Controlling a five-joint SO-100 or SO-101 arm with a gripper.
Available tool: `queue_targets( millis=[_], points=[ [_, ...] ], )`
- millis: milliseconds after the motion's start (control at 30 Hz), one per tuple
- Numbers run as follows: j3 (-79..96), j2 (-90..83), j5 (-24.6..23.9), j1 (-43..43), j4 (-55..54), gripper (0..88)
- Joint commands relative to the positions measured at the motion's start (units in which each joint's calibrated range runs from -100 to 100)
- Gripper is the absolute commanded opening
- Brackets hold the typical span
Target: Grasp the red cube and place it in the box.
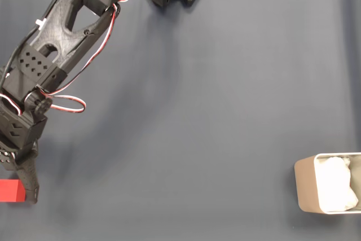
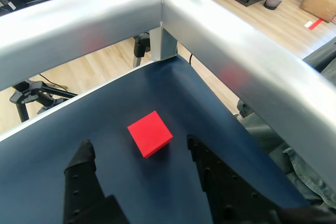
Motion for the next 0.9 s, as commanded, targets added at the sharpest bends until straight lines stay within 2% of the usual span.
queue_targets(
  millis=[0, 867],
  points=[
    [-4.6, 0.4, -0.1, 0.7, -1.7, 41.9],
    [-9.1, 7.6, -1.7, -1.4, -5.4, 43.8]
  ],
)
